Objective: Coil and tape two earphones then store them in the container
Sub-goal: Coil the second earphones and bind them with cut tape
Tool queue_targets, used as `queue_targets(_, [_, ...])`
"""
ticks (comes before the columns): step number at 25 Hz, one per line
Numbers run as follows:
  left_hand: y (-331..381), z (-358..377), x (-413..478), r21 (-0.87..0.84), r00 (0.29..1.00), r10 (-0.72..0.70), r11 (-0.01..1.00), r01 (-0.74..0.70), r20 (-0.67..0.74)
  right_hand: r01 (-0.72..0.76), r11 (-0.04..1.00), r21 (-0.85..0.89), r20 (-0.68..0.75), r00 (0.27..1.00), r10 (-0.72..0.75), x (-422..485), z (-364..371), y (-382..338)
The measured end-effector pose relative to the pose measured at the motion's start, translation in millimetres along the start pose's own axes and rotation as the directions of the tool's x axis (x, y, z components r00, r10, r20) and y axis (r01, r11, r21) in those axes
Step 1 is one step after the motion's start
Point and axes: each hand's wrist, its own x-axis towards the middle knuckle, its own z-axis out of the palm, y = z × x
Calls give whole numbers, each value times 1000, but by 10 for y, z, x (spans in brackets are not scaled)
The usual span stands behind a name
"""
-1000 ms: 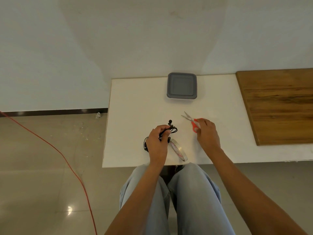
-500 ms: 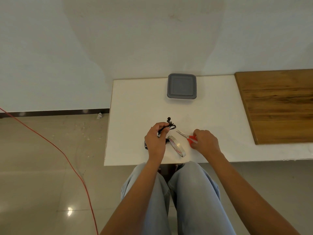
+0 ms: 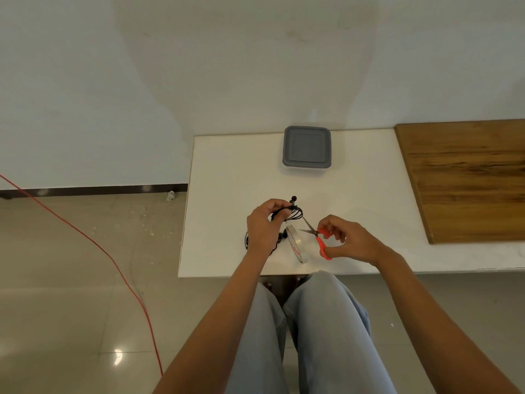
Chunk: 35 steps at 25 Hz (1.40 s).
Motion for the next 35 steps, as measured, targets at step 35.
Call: queue_targets(35, [172, -93, 54, -56, 995, 70, 996, -74, -66, -9, 983, -182, 24, 1000, 13, 358, -310, -260])
